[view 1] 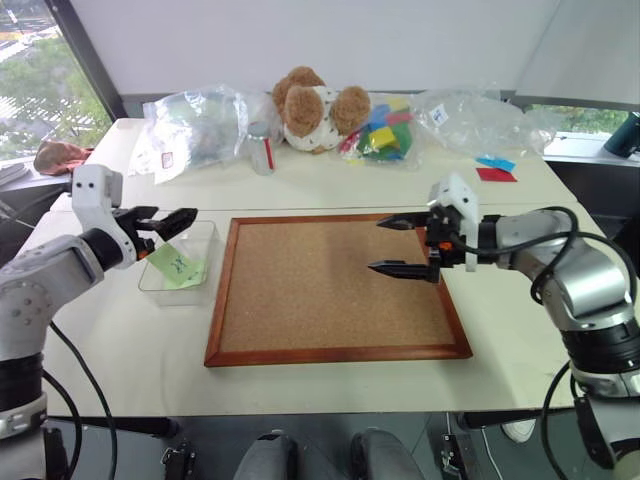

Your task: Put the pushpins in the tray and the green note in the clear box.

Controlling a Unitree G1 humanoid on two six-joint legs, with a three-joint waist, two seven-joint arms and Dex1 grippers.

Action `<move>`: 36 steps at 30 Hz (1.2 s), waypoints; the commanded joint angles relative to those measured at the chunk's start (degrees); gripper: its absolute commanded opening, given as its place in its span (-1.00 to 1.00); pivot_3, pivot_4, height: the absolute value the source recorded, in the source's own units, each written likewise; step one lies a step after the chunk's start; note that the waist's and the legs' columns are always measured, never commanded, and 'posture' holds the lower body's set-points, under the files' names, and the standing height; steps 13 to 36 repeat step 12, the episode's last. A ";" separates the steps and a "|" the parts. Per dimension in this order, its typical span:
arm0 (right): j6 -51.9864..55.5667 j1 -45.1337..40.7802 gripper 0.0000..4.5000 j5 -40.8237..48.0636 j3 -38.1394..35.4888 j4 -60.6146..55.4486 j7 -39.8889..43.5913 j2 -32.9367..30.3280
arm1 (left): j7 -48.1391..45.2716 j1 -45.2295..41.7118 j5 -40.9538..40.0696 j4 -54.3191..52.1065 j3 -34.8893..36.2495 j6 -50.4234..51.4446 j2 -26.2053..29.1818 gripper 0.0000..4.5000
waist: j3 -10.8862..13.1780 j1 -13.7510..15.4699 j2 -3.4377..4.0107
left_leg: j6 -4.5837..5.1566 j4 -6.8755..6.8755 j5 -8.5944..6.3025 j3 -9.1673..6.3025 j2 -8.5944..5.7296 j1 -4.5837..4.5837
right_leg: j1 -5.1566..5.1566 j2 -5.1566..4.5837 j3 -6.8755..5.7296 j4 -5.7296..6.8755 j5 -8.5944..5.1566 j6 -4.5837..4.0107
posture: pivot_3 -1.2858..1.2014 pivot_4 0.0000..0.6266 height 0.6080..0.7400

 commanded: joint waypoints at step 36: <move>2.01 7.50 0.81 2.44 -6.90 -4.29 1.19 -6.92 | -25.71 10.47 -4.98 -14.38 2.36 -0.81 6.08 0.97 | 0.02 -0.08 0.02 | 0.20 -0.13 -0.11 0.01 0.00 0.04 | 0.00 -0.01 0.00 -0.04 -0.01 -0.02 | 0.03 -0.52 1.00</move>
